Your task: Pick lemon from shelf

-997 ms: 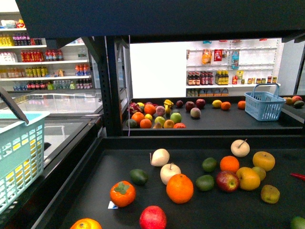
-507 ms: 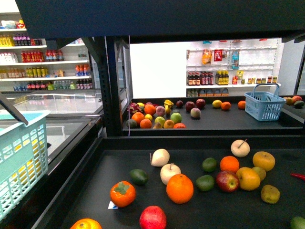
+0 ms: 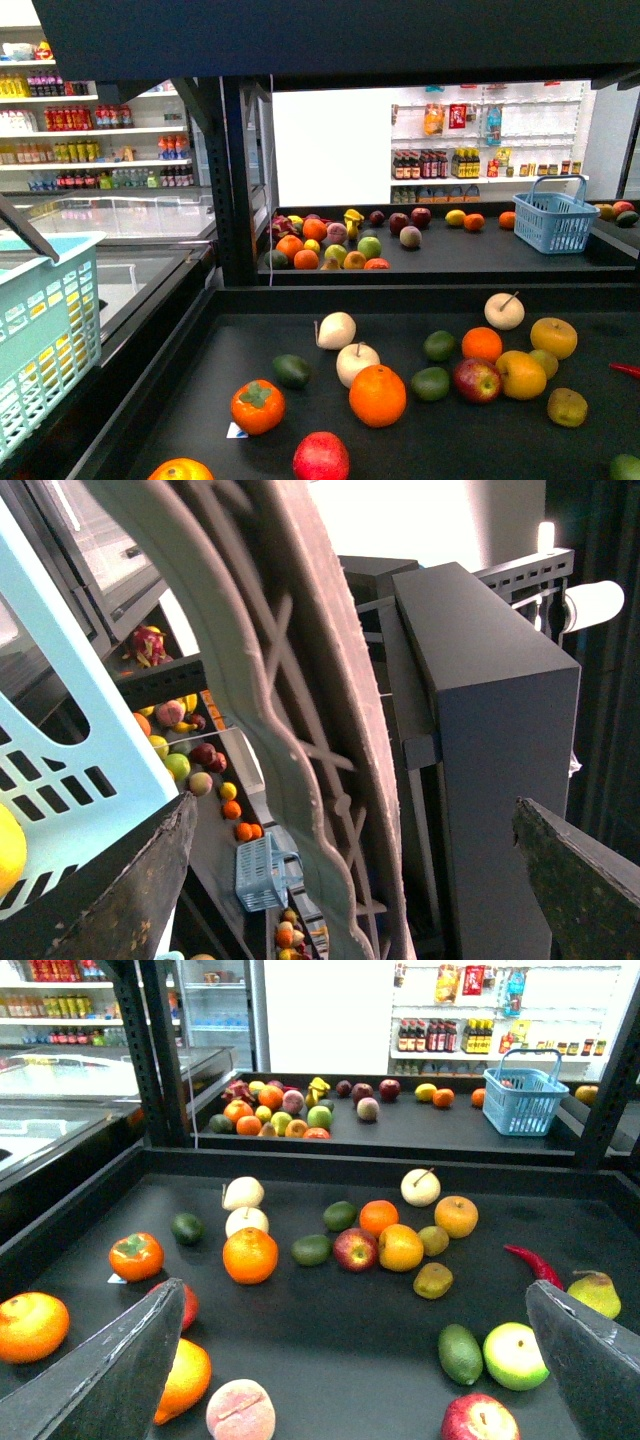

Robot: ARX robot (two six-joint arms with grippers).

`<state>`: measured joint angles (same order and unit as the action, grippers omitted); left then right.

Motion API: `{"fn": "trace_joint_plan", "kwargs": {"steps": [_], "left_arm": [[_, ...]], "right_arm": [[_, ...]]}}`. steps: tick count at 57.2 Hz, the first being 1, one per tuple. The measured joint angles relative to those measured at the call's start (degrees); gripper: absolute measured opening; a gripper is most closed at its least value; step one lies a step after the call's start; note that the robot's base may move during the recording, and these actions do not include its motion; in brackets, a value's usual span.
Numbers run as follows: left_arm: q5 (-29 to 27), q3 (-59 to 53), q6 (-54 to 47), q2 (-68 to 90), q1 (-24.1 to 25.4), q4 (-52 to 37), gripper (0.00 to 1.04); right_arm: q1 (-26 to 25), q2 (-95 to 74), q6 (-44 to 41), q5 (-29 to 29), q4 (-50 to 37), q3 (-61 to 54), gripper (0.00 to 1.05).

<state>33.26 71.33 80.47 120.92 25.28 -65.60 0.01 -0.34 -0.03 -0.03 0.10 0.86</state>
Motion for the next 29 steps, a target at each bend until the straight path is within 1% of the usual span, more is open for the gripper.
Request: {"fn": "trace_joint_plan", "kwargs": {"steps": [5, 9, 13, 17, 24, 29], "left_arm": [[-0.3, -0.3, -2.4, -1.5, 0.0, 4.3, 0.97], [-0.4, -1.8, -6.6, -4.7, 0.2, 10.1, 0.97], [-0.9, -3.0, -9.4, -7.1, 0.5, 13.9, 0.97], [-2.1, -4.5, -13.8, -10.6, 0.7, 19.2, 0.97], [-5.4, -7.5, -24.6, -18.5, 0.8, 30.4, 0.97], [-8.9, -9.6, -35.4, -25.7, 0.5, 39.8, 0.97]], "right_arm": [[0.0, 0.0, 0.0, 0.0, 0.0, 0.0, 1.02], [0.0, 0.0, 0.0, 0.0, 0.0, 0.0, 1.02], [0.0, 0.0, 0.0, 0.0, 0.0, 0.0, 1.02], [0.0, 0.0, 0.0, 0.0, 0.0, 0.0, 1.02], [0.0, 0.0, 0.0, 0.0, 0.0, 0.0, 1.02], [0.0, 0.0, 0.0, 0.0, 0.0, 0.0, 1.02]]}}
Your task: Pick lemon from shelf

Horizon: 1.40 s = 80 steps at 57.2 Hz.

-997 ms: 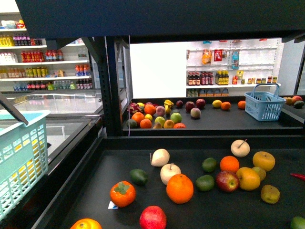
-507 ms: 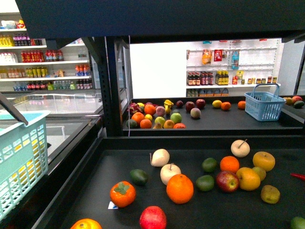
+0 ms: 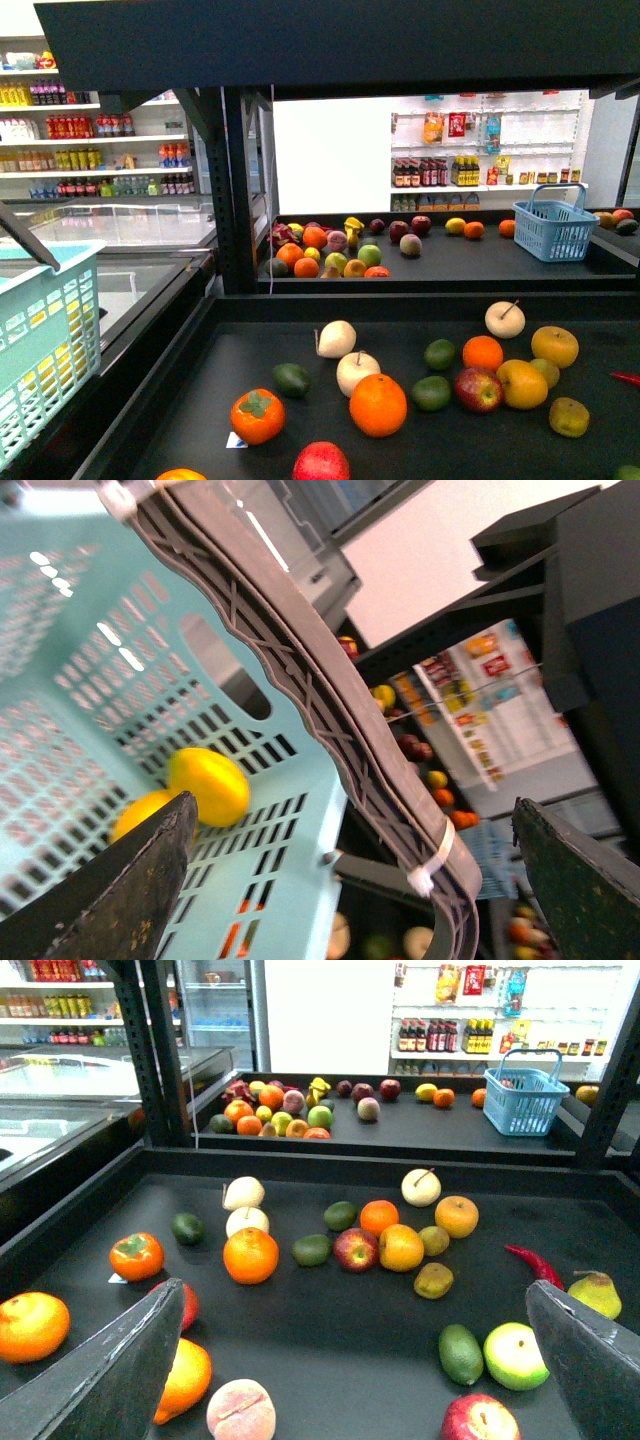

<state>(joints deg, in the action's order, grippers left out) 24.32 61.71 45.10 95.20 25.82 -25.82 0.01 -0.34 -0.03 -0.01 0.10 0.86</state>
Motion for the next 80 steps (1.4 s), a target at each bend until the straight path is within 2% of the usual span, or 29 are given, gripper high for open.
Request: {"fn": "trace_joint_plan", "kwargs": {"steps": [4, 12, 20, 23, 25, 28, 32, 42, 49, 58, 63, 80], "left_arm": [[-3.6, -2.3, -9.6, -7.2, -0.7, 7.4, 0.97], [-9.0, -6.9, -24.3, -21.1, -3.7, 16.3, 0.97], [-15.3, -11.9, -34.8, -37.2, -10.6, 22.4, 0.96], [-14.6, -14.7, -38.4, -42.0, -13.3, 20.9, 0.88], [-16.3, -17.7, -40.3, -46.2, -16.2, 20.8, 0.81], [-21.9, -23.3, -42.2, -52.5, -21.5, 21.0, 0.7], [-23.1, -29.4, -43.5, -59.1, -24.9, 22.0, 0.58], [-24.3, -43.3, -44.2, -74.6, -25.7, 24.3, 0.24], [-24.3, -47.7, -44.2, -78.6, -25.7, 23.5, 0.02], [-24.3, -51.4, -44.5, -81.4, -25.7, 22.7, 0.03], [-24.3, -53.0, -44.5, -86.6, -25.7, 27.0, 0.03], [-24.3, -57.1, -44.5, -91.1, -25.7, 26.6, 0.03]], "right_arm": [[0.0, 0.0, 0.0, 0.0, 0.0, 0.0, 1.02], [0.0, 0.0, 0.0, 0.0, 0.0, 0.0, 1.02], [0.0, 0.0, 0.0, 0.0, 0.0, 0.0, 1.02], [0.0, 0.0, 0.0, 0.0, 0.0, 0.0, 1.02], [0.0, 0.0, 0.0, 0.0, 0.0, 0.0, 1.02], [0.0, 0.0, 0.0, 0.0, 0.0, 0.0, 1.02], [0.0, 0.0, 0.0, 0.0, 0.0, 0.0, 1.02], [0.0, 0.0, 0.0, 0.0, 0.0, 0.0, 1.02], [0.0, 0.0, 0.0, 0.0, 0.0, 0.0, 1.02], [0.0, 0.0, 0.0, 0.0, 0.0, 0.0, 1.02], [0.0, 0.0, 0.0, 0.0, 0.0, 0.0, 1.02], [0.0, 0.1, 0.0, 0.0, 0.0, 0.0, 1.02]]}}
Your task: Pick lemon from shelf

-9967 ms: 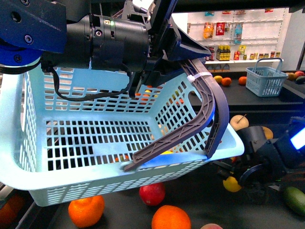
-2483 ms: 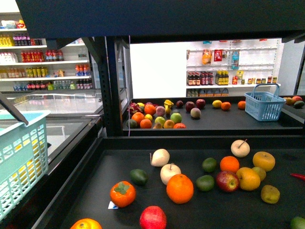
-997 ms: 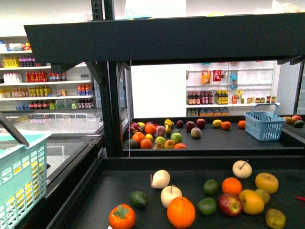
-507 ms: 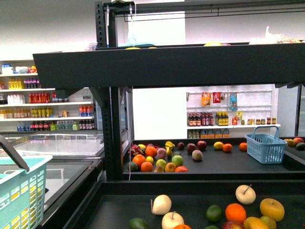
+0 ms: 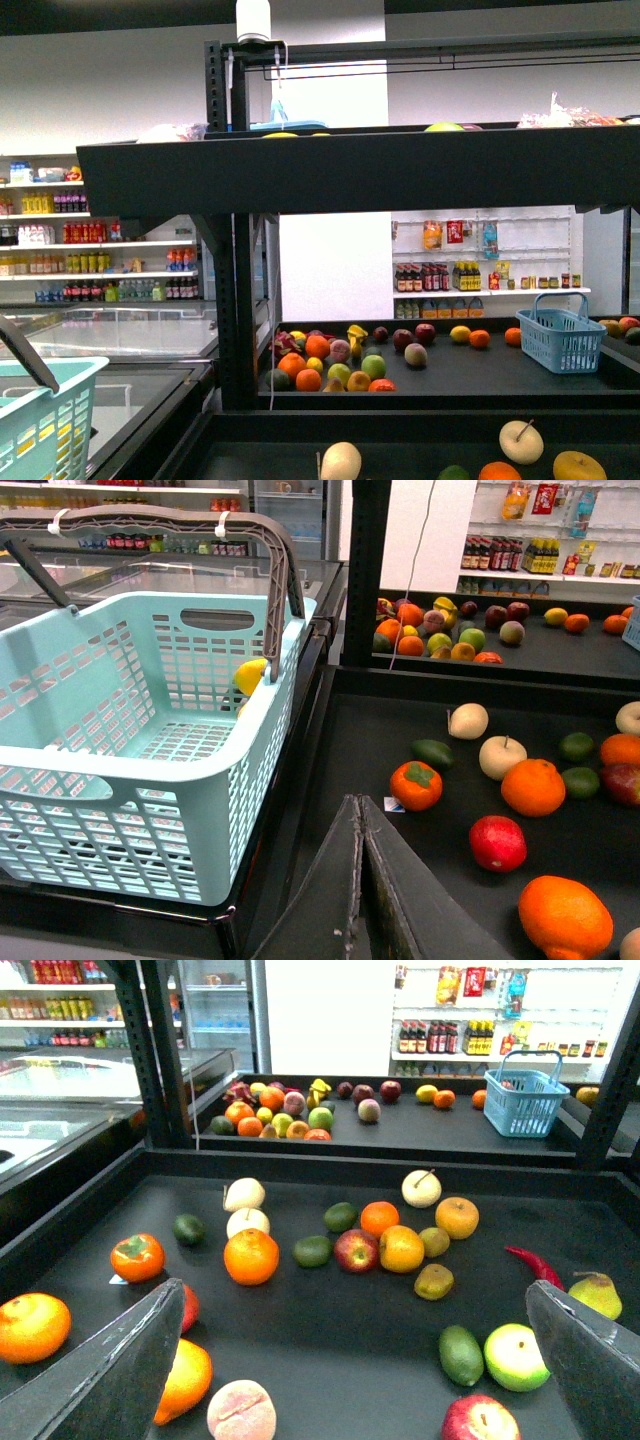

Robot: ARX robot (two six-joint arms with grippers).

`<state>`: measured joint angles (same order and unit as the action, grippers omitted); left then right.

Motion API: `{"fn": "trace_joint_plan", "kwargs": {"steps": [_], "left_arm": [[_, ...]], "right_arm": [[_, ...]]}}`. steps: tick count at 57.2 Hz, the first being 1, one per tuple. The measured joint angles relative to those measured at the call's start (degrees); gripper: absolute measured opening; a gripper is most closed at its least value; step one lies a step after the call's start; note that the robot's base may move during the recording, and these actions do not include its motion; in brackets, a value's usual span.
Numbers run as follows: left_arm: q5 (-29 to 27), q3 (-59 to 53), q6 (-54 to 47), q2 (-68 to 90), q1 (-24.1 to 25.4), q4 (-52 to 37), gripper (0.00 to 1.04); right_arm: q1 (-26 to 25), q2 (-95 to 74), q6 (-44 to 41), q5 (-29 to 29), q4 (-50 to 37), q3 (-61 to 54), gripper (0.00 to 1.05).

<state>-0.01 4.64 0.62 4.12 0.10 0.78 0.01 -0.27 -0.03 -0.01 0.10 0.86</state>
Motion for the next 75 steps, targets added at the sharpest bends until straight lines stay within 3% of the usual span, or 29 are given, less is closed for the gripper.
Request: {"fn": "trace_joint_plan", "kwargs": {"steps": [37, 45, 48, 59, 63, 75], "left_arm": [[0.0, -3.9, 0.0, -3.8, 0.0, -0.5, 0.03], [0.0, -3.9, 0.0, -3.8, 0.0, -0.5, 0.28], [0.0, -3.9, 0.0, -3.8, 0.0, -0.5, 0.44], [0.0, -3.9, 0.0, -3.8, 0.0, -0.5, 0.8], [0.0, -3.9, 0.0, -3.8, 0.0, -0.5, 0.98], [0.0, -3.9, -0.1, -3.8, 0.0, -0.5, 0.97]], "right_arm": [[0.0, 0.0, 0.0, 0.0, 0.0, 0.0, 1.02], [0.0, 0.0, 0.0, 0.0, 0.0, 0.0, 1.02], [0.0, 0.0, 0.0, 0.0, 0.0, 0.0, 1.02], [0.0, 0.0, 0.0, 0.0, 0.0, 0.0, 1.02], [0.0, 0.0, 0.0, 0.0, 0.0, 0.0, 1.02], [0.0, 0.0, 0.0, 0.0, 0.0, 0.0, 1.02]]}}
